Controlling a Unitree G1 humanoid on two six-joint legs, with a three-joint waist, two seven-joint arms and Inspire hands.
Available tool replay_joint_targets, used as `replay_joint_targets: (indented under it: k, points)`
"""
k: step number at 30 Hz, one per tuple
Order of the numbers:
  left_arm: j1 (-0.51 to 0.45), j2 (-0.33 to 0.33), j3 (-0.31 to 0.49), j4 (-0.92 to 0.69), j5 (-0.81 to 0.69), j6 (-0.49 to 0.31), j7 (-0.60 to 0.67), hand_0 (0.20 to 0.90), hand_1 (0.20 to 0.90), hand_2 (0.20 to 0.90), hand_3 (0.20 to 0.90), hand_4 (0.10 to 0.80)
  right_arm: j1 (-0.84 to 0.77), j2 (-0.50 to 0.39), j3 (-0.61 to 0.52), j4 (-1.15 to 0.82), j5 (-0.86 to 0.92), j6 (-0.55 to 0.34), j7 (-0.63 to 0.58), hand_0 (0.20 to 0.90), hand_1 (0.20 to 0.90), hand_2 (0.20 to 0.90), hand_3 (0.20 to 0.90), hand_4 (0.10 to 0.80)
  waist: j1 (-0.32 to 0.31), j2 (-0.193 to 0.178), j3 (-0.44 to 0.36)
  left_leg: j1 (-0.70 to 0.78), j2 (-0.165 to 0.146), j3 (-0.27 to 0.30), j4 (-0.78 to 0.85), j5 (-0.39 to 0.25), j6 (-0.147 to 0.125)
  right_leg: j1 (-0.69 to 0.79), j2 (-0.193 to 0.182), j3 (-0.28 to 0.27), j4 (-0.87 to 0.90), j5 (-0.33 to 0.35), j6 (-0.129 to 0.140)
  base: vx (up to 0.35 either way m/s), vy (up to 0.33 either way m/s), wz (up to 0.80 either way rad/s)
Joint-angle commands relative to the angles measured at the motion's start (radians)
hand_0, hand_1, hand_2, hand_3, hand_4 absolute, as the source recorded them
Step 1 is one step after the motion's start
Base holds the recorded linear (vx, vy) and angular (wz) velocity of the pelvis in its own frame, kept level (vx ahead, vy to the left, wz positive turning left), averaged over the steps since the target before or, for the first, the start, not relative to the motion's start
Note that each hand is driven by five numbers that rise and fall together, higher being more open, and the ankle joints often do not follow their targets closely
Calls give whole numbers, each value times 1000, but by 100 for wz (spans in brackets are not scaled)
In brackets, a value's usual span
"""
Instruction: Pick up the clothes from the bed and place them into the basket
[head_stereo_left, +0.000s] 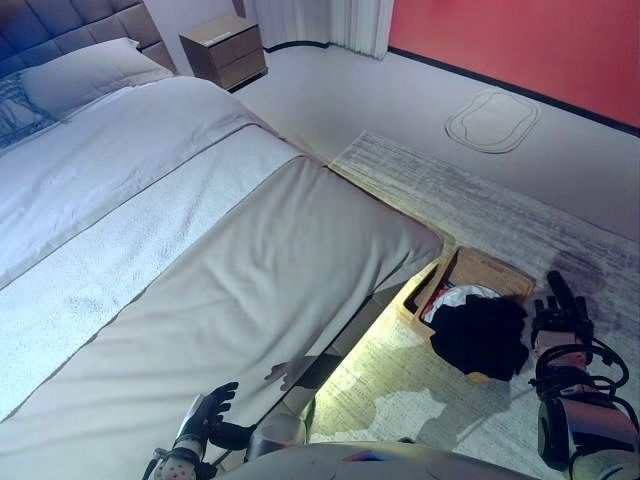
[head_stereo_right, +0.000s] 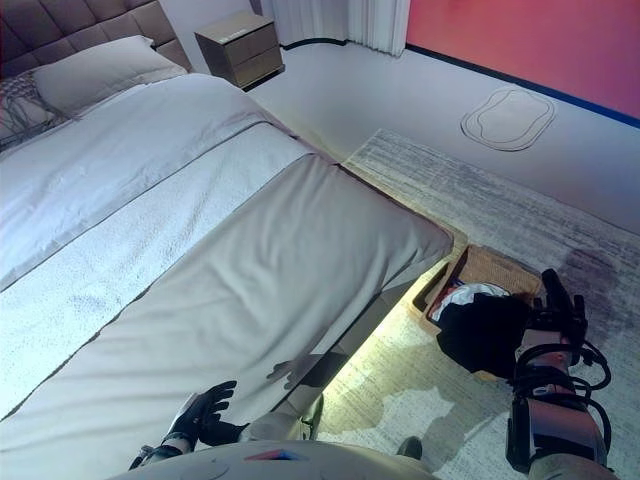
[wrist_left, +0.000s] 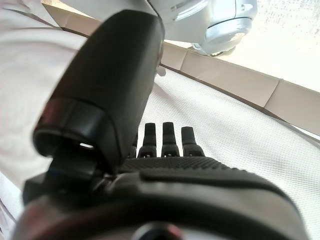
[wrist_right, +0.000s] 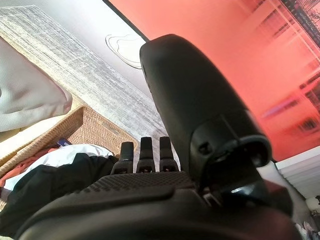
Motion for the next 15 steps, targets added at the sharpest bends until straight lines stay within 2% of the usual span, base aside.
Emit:
replay_joint_targets:
  k: [1,8,15]
  points:
    - [-55,34,-36,41,-22,-51,5,900,900,900,900,800,-54,-72,23,-27,-2,-45,63,900,900,900,900,800,23,10,-35,13,-15,-4,2,-68,-27,16,24,-24,65,-52,3,0,0,0]
    - [-53,12,-34,33,-3,-45,7,900,900,900,900,800,84,58,40,40,-18,-6,111,900,900,900,900,800,-4,0,-33,22,-5,23,2,-74,-23,14,30,0,60,-48,7,-16,1,-2]
    - [-69,-21,-44,27,13,-18,10,900,900,900,900,800,232,216,170,154,-318,48,142,900,900,900,900,800,-49,-21,-27,41,6,64,2,-84,-11,11,43,45,62,-46,7,-62,6,-12]
